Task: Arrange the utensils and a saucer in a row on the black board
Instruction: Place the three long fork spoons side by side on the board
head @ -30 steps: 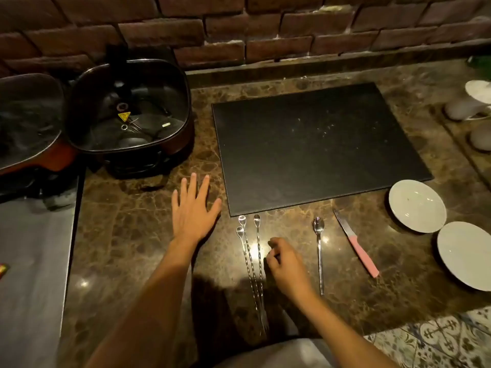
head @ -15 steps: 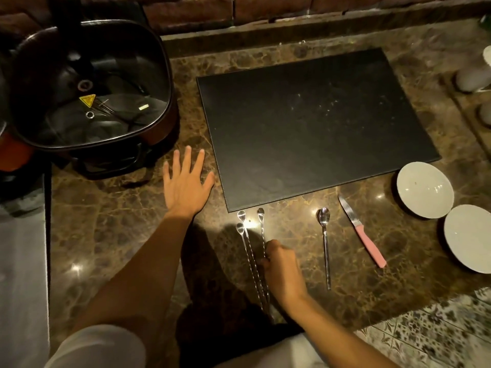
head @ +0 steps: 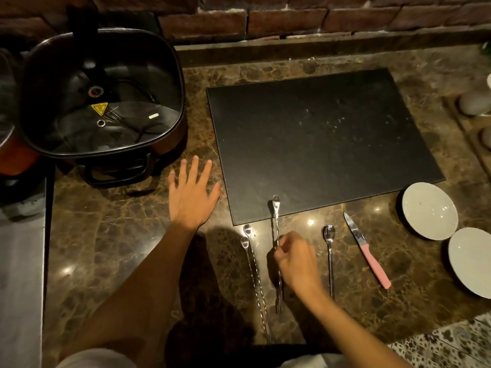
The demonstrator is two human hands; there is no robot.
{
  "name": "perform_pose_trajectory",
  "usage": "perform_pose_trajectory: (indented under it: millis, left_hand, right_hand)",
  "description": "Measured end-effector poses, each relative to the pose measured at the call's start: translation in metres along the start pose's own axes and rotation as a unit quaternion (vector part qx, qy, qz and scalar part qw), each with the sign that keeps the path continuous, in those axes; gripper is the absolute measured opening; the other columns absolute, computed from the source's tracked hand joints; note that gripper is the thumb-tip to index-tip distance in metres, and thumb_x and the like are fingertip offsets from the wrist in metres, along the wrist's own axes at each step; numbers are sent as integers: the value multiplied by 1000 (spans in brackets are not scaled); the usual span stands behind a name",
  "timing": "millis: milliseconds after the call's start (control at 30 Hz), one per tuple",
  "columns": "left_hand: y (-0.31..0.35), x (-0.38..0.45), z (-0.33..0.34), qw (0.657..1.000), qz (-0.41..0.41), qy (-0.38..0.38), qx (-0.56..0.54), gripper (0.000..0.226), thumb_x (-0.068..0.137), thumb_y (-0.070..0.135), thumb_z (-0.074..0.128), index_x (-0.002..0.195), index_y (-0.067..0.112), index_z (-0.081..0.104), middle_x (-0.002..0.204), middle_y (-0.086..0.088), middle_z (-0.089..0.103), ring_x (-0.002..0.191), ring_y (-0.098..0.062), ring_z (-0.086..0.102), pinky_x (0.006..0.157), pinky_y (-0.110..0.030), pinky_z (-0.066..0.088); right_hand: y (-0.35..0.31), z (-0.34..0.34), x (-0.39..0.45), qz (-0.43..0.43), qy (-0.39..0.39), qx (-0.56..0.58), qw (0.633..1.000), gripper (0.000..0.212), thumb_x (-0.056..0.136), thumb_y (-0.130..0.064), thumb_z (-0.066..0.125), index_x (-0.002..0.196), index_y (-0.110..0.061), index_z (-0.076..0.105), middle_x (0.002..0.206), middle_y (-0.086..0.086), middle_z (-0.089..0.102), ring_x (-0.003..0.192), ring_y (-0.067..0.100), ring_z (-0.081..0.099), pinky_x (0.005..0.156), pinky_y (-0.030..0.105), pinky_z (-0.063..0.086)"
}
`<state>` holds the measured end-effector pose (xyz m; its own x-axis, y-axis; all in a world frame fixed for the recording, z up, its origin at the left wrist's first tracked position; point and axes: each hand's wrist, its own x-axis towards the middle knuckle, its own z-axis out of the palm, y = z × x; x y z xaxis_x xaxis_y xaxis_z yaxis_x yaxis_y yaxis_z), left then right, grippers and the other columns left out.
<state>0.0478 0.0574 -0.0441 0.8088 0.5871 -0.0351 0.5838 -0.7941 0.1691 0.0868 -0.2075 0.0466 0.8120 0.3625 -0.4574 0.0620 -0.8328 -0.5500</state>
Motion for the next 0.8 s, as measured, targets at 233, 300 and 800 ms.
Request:
perform_pose_trajectory:
  millis: [233,300,800]
  left_hand:
    - [0,3,3,1000,-1,5,-3,69,99,63,23,160,31,28,169,-6,23,156,-31,15,122,-57,14]
    - [0,4,4,1000,-8,-2,-12,70,98,64,21,160,32,28,169,-5,22,157,-30,14,123,-56,12]
    - [5,-3,0,998,-10,65,-14,62,98,51,35,154,27,45,164,-7,35,153,-30,27,122,-55,19]
  right_hand:
    - [-46,-36,106,15,75,-9,997,9,86,-8,61,80,-14,59,83,3,59,79,20,56,67,25,40]
    - [-57,-39,124,18,78,-23,997,3,87,-9,60,84,-11,61,88,9,59,87,29,59,69,31,43]
    - [-77,-33,164,-12,75,-94,993,16,88,-7,50,92,-3,65,99,24,62,91,48,60,70,42,50]
